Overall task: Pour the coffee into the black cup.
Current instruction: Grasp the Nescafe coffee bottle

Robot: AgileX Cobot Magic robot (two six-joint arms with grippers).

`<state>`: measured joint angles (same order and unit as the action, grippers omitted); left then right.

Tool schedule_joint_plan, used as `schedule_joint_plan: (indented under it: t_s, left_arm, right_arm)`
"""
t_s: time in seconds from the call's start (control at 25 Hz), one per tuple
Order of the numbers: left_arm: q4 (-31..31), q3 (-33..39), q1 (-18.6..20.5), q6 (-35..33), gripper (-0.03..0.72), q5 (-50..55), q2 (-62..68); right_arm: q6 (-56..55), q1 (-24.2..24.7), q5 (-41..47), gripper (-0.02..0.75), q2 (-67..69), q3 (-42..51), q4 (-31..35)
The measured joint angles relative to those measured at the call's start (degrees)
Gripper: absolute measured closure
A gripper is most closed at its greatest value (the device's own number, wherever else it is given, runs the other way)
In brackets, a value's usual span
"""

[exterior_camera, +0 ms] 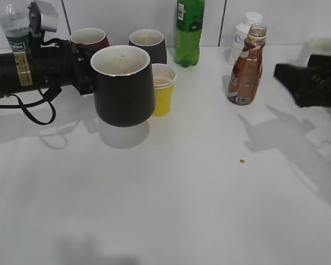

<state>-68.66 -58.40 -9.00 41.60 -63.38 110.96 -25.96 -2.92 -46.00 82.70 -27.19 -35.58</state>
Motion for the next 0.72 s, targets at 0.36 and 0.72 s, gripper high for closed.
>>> schedule_joint_plan:
  t_s: [0.36,0.72]
  left_arm:
    - [0.0,0.0,0.0,0.0,0.649,0.0,0.0]
    - [0.0,0.0,0.0,0.0,0.649,0.0,0.0]
  right_arm:
    - [-0.3,0.0,-3.3,0.064,14.5,-3.1,-1.2]
    - [0.8,-1.6,-3.1,0.064,24.6,-12.0,-0.6]
